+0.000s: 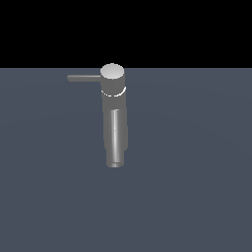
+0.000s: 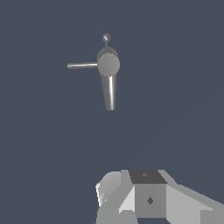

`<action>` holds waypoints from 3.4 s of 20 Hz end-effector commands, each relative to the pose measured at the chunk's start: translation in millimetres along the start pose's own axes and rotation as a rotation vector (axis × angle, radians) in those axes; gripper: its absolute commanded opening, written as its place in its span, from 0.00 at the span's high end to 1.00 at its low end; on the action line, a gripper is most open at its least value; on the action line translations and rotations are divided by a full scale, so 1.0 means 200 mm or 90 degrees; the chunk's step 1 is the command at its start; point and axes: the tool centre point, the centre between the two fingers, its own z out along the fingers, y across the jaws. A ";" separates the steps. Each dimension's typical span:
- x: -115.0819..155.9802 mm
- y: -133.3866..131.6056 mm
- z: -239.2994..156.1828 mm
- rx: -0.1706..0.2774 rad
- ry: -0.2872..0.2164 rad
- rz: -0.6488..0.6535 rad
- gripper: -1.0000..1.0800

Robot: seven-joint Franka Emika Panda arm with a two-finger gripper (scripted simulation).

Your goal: Turn on the faucet by rotating a designated handle.

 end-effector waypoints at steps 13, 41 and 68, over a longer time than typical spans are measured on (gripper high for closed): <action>0.02 -0.06 0.09 0.020 0.017 0.062 1.00; 0.34 -0.43 0.63 0.163 0.138 0.495 1.00; 0.89 -0.59 0.95 0.287 0.242 0.855 1.00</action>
